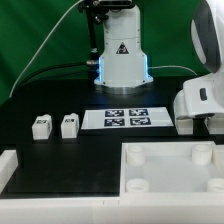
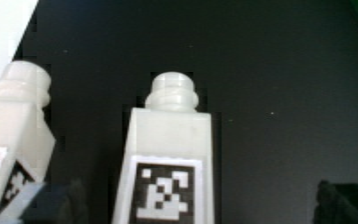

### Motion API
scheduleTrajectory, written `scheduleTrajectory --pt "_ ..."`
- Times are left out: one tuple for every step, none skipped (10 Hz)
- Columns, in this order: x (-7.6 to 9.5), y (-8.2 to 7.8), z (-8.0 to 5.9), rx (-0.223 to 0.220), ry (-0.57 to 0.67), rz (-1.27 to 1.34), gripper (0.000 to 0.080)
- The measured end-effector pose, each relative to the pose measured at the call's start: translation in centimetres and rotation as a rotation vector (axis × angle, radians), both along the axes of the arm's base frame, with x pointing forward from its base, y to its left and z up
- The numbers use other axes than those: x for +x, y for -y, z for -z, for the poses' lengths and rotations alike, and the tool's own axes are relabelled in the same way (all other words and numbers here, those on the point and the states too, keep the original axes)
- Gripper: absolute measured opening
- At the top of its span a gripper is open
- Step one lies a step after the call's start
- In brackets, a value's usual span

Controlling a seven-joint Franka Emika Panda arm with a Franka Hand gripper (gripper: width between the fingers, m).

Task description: Assemble one leg

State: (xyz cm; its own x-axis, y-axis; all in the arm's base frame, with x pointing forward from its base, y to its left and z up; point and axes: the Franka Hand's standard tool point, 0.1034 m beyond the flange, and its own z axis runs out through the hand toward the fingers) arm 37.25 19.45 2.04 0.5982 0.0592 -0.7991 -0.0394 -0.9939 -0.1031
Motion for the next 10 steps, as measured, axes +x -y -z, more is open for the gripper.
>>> scheduleTrajectory --pt "-0.30 -0.04 0.54 -0.001 -0.005 0.001 0.0649" --pt "-0.41 -0.12 0.93 -0.001 0.006 0.002 0.0649" --pt "-0.46 -0.12 1.06 -0.001 0.010 0.003 0.0649" --pt "-0.44 -0.12 1.06 -0.001 0.010 0.003 0.0521" --pt "-0.44 -0.12 1.06 -0.001 0.010 0.003 0.0521" --pt "-0.44 -0.12 1.06 -0.001 0.010 0.003 0.0353" --pt "-0.45 -0.12 1.05 -0.001 0.010 0.003 0.0291" --pt "-0.44 -0.12 1.05 -0.001 0.010 0.003 0.0291" --pt "-0.44 -0.12 1.05 -0.001 0.010 0.003 0.0291" --pt "-0.44 -0.12 1.05 -0.001 0.010 0.003 0.0291"
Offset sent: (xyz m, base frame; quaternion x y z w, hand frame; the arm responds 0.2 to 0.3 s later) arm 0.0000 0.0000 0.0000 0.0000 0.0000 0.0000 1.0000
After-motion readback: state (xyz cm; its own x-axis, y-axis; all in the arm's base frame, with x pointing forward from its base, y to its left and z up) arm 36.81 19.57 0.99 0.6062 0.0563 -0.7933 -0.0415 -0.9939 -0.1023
